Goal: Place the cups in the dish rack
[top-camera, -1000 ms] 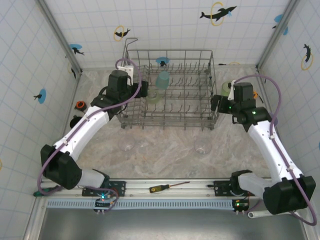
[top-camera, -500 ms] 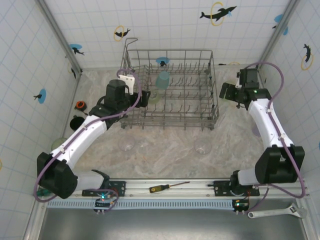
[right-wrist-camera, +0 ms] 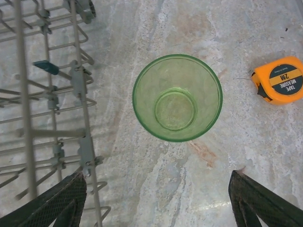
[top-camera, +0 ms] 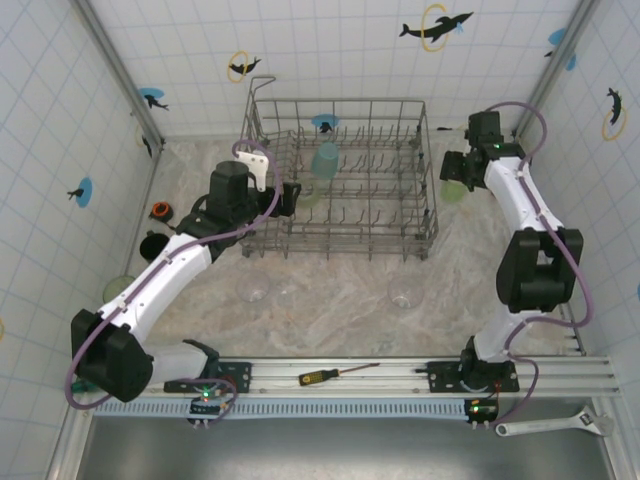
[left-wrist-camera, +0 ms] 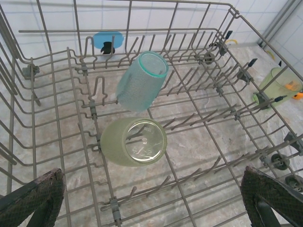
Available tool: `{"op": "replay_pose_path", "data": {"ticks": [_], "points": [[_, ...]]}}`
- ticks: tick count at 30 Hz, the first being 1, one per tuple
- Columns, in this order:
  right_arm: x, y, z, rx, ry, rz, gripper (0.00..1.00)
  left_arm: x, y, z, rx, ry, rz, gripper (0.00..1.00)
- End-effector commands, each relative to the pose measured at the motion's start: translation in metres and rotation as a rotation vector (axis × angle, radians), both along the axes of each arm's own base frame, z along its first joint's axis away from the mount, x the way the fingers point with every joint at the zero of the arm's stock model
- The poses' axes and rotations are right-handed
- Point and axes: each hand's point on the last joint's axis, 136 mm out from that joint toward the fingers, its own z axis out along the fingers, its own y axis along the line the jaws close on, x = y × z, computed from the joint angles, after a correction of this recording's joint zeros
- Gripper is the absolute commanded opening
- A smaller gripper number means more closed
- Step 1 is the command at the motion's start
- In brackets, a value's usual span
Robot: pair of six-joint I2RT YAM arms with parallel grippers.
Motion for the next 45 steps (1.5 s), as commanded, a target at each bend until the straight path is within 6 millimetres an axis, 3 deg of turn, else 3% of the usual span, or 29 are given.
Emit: {"op": "replay_pose_path", "data": {"ticks": [1,7,18,33,45], "points": [[0.012,-0.010,0.000,-0.039,0.018,0.006,0.73,0.000,0.001,0.001,0.011,0.010,0.001,0.98],[0.033,-0.009,-0.005,0.010,0.031,0.012,0.59,0.001,0.006,0.001,0.028,-0.002,0.020,0.98],[0.057,0.011,-0.025,0.049,0.048,0.024,0.55,0.002,0.009,-0.001,0.043,-0.003,0.036,0.98],[0.064,0.014,-0.065,0.021,0.142,0.037,0.45,0.004,0.007,-0.008,0.045,0.016,0.031,0.98],[0.068,0.012,-0.081,0.004,0.174,0.037,0.25,0.006,0.008,-0.011,0.051,0.027,0.041,0.98]]}}
